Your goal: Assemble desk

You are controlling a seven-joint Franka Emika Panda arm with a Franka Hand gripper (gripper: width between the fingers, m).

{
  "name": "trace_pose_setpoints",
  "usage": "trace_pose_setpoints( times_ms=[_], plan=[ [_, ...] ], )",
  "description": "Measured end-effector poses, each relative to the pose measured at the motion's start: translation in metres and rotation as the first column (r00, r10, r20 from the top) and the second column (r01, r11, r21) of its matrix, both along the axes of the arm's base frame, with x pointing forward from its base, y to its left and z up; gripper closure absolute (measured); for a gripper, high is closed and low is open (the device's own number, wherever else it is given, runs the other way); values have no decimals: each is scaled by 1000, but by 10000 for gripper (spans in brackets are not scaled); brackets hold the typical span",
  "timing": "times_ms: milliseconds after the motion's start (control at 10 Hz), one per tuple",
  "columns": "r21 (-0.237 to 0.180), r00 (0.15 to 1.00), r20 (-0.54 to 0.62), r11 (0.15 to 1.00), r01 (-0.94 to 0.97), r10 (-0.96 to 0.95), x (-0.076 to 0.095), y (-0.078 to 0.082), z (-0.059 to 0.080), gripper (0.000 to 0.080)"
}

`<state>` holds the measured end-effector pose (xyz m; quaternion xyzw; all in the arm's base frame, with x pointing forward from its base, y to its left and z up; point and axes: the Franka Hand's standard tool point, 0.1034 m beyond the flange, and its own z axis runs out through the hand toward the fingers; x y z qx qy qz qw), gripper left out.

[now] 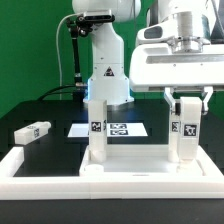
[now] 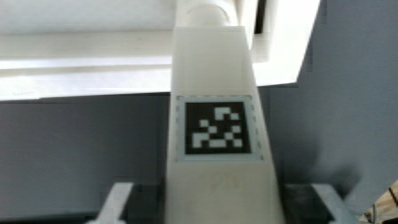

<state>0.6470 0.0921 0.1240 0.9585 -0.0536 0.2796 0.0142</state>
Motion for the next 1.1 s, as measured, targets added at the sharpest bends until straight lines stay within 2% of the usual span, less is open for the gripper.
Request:
trace_pose_setpoints(
  times_ms=[300,900,1000,1100],
  plan=[
    [-6,1000,-10,1000,-3,3,-2,1,-8,509],
    [-17,999,35,1000,-12,12,2,3,-9,509],
    [-17,999,35,1000,-12,12,2,3,-9,415],
    [-17,999,35,1000,-12,12,2,3,-9,276]
  ],
)
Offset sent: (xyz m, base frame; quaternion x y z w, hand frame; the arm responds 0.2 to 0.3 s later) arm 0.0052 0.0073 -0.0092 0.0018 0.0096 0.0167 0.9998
